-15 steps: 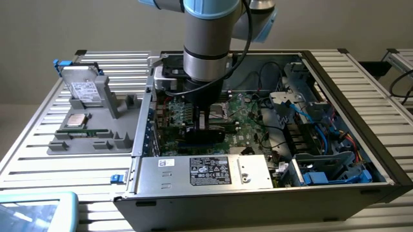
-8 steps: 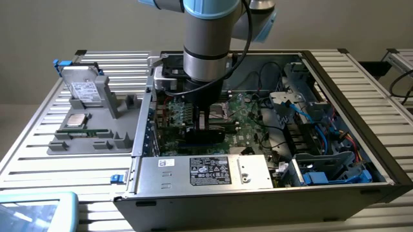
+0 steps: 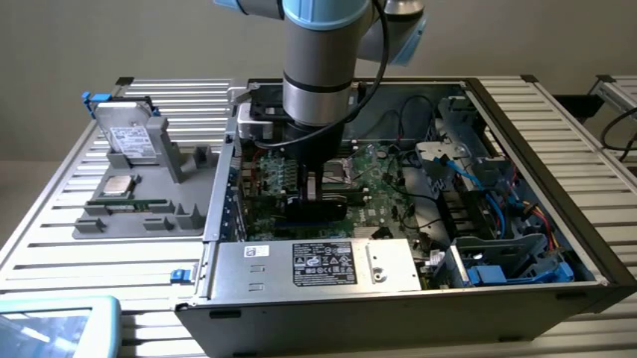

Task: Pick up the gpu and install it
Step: 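Insert the gpu into the slot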

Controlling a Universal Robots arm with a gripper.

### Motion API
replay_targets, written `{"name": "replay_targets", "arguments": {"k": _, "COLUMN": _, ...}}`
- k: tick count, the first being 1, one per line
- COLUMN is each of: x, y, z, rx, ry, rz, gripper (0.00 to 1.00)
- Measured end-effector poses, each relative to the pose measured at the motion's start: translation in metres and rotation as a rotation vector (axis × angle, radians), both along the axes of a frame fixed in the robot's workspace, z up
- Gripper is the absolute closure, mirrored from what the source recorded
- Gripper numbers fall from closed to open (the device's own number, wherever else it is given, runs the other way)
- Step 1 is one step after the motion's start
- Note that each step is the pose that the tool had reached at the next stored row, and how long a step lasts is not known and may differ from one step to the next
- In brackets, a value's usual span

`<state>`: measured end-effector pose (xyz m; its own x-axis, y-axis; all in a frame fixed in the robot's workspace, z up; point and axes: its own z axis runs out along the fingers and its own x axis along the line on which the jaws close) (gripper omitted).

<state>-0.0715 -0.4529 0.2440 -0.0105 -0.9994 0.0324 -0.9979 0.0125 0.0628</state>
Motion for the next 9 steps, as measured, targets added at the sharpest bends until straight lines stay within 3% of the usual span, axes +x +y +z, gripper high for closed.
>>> {"name": "replay_targets", "arguments": {"k": 9, "x": 0.0, "y": -0.0004, "z": 0.0001, "rx": 0.0011, "ry": 0.0001, "rz": 0.006, "gripper": 0.73}}
